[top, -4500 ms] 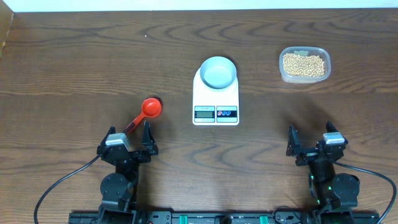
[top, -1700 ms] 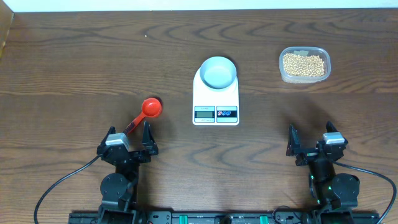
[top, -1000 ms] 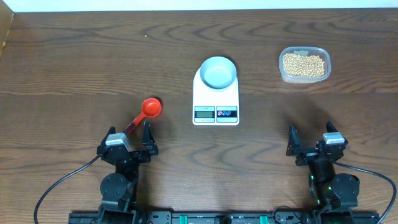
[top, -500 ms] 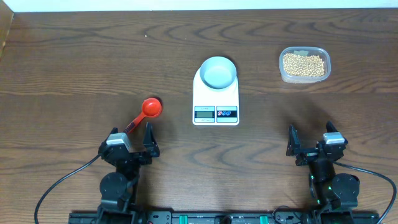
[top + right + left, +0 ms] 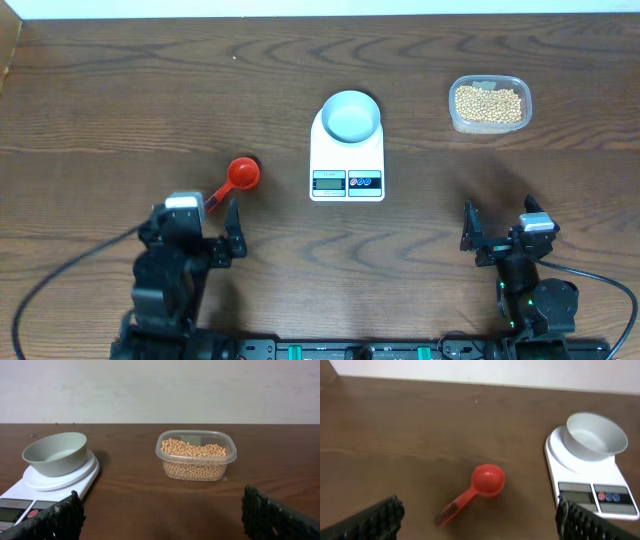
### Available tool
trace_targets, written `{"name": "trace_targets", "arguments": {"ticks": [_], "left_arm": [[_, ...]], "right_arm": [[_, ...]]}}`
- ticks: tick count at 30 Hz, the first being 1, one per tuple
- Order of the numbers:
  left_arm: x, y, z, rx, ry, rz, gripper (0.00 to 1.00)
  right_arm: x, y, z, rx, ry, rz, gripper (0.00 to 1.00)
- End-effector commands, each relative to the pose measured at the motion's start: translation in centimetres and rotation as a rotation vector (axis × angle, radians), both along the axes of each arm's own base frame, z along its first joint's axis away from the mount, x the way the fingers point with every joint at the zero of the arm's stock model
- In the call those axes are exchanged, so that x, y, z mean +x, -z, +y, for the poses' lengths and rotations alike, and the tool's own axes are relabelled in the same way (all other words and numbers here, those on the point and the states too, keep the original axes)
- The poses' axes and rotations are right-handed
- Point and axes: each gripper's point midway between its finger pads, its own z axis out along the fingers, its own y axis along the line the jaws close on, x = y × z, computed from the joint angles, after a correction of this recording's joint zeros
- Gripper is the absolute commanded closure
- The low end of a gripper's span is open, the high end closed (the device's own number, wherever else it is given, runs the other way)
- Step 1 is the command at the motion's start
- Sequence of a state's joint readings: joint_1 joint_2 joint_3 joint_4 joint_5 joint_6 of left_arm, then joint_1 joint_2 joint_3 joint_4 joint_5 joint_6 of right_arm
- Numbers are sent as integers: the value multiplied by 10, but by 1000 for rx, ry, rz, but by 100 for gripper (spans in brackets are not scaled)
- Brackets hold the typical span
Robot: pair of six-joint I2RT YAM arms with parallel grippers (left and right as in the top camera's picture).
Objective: Scoop item into bowl and weigh 50g on scale
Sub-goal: 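Move the left gripper to the red scoop handle and grasp it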
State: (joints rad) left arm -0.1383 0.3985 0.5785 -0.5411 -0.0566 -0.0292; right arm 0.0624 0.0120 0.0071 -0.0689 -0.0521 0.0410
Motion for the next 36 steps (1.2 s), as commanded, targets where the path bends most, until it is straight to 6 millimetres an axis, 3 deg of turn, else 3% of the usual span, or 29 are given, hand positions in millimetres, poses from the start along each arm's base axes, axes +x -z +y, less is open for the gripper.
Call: {"name": "trace_targets", "arguments": {"ticks": [1,12,22,30,36], "left_arm": [[10,-25,-1,37,14,47,1],[38,-40,2,105,-13,383,1],[54,-26,0,112,-12,437,1],[59,-29,-1,109,-12,413,1],[50,-19,1,185,41,477,1]], "right_arm": [[0,1,0,3,2,0,1],[0,1,0,3,2,0,1],[0,1,0,3,2,0,1],[0,0,0,3,2,0,1],[0,0,0,3,2,0,1]]}}
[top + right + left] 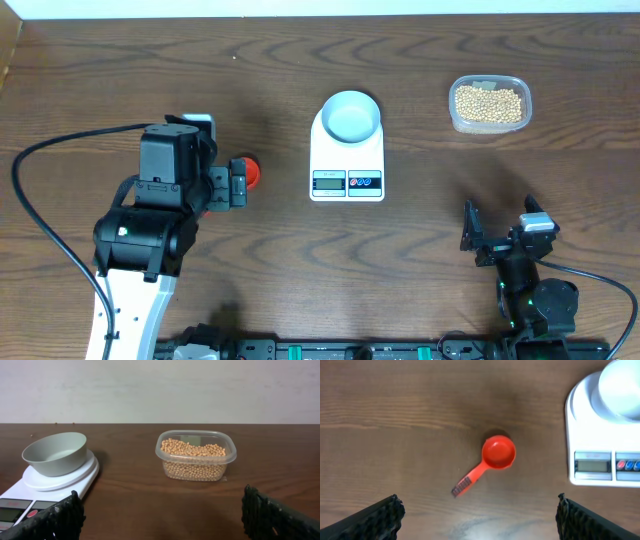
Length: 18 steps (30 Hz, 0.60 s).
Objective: Scoop item into bowl and weigh 50g on scale
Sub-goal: 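Move the left gripper to the red scoop handle and grasp it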
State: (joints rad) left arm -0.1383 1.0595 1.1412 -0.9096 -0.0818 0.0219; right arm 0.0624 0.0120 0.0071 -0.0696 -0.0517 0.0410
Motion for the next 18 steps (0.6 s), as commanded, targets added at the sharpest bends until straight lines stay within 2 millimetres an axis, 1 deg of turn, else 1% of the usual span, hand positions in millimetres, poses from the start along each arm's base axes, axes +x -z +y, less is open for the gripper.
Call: {"name": "trace_targets", "arguments": {"ticks": [1,6,12,15,18], "left_arm": [[-4,3,6,71,49,42,1],[-5,31,19,87,6,166,1],[3,65,31,94,-31,303,1],[9,85,34,102,-26,371,1],[16,103,31,97,-6,419,1]], "right_arm": [[0,0,0,3,2,-1,1],[0,0,0,3,2,-1,1],[0,0,0,3,2,-1,1],[0,0,0,3,2,-1,1],[0,0,0,3,2,0,1]]}}
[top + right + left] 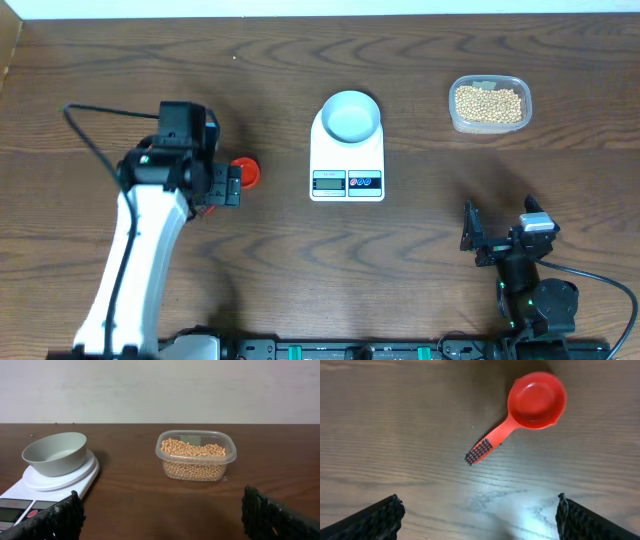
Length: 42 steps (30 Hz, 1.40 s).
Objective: Scoop item into bowl and weigh 50g on scale
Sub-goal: 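Move the left gripper to the red scoop handle and grasp it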
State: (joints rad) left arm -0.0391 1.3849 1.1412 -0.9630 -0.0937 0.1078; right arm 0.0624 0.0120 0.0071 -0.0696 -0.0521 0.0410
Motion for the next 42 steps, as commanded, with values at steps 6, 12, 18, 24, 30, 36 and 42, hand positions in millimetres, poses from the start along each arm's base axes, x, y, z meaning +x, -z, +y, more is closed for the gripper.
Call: {"name": "trace_targets", "arguments": {"ticks": [6,12,18,24,30,36,42], "left_arm": [[11,49,-12,-55,91,155,1],[14,93,-3,-59,67,268,2],[26,113,2,-91,39,259,3],[40,117,2,-135,39,212,3],[44,129,0,-152,54,218,4],[44,136,-2,-166,63,232,9],[46,136,-2,-166,63,220,31]], "right_arm": [[0,0,0,3,2,-1,1],[0,0,0,3,2,0,1],[0,0,0,3,2,-1,1],[0,0,0,3,2,0,1],[0,0,0,3,2,-1,1],[0,0,0,3,2,-1,1],[0,0,0,3,2,0,1]]}}
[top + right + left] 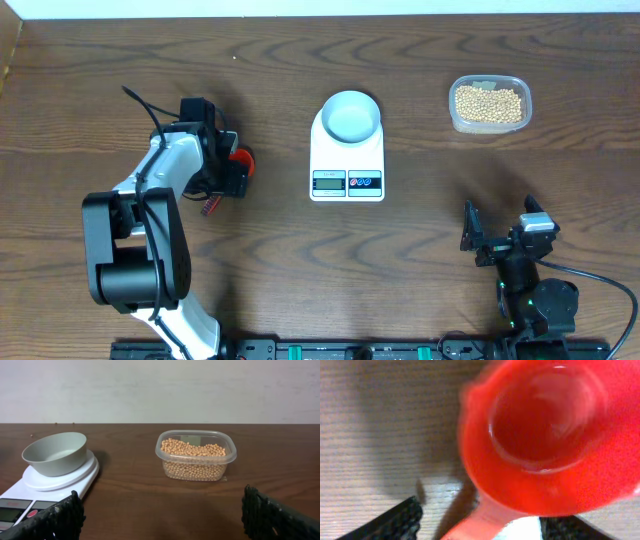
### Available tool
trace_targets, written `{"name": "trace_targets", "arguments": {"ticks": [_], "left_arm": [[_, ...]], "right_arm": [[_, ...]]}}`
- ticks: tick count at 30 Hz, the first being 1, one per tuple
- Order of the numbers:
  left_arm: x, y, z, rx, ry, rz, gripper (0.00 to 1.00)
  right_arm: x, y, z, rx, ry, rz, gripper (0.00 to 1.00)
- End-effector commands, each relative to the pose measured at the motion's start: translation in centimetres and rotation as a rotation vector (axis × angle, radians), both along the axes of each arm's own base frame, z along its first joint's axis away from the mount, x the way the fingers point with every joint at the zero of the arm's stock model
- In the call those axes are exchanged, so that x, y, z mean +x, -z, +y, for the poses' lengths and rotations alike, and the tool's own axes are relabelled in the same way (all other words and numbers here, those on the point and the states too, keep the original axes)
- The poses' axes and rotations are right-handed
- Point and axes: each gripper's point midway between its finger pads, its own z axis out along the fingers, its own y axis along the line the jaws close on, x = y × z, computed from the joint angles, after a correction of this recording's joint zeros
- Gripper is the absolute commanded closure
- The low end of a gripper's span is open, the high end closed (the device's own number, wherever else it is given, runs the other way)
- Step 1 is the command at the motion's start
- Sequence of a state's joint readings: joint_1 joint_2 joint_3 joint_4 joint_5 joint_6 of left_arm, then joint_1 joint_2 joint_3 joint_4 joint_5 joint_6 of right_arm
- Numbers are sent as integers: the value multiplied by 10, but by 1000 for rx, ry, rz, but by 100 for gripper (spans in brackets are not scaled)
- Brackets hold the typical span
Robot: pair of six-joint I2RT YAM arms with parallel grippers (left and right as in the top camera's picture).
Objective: Scoop item into bowl and weigh 50g on scale
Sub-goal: 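Move the left gripper to the red scoop handle and grasp it, then lift the red scoop with the left gripper toward the scale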
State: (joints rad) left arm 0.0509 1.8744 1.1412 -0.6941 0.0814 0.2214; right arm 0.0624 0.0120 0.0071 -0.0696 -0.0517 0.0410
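The red scoop (241, 158) lies on the table left of the white scale (347, 150), on which the grey bowl (350, 115) stands. My left gripper (226, 172) is low over the scoop. In the left wrist view the scoop's cup (540, 435) fills the frame and its handle (485, 517) runs down between the two fingers. My left gripper (480, 522) is open, with a finger on each side of the handle. The tub of beans (489, 103) stands at the far right. My right gripper (159, 515) is open and holds nothing.
From the right wrist the bowl (55, 452) on the scale (60, 480) shows at left and the bean tub (196, 455) in the middle. A pale wall runs behind the table's far edge. The left arm's cable loops over the table's left part.
My left gripper has come down close onto the scoop: the whole scoop showed in its view, now only the cup and the handle's root. Its fingers stand nearer together. The right arm has not moved.
Both arms were parked at the near edge, the scoop lying left of the scale. Then my left gripper was high over the scoop, looking straight down. It was lower at the following moment, and now straddles the handle. The right arm stayed parked throughout.
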Motion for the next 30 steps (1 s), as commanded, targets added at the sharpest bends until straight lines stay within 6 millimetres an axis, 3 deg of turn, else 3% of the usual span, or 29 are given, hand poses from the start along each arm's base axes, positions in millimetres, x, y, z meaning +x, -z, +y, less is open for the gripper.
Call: {"name": "trace_targets", "arguments": {"ticks": [1,9,22,30], "left_arm": [[2,-1,0,-12,9,-6,34],[2,-1,0,-12,1,-5,51],[10,-1,0,-15,-55,-33,65],[10,-1,0,-18,-90,-32,79]], "right_arm": [[0,0,0,3,2,-1,1],[0,0,0,3,2,0,1],[0,0,0,3,2,0,1],[0,0,0,3,2,0,1]]}}
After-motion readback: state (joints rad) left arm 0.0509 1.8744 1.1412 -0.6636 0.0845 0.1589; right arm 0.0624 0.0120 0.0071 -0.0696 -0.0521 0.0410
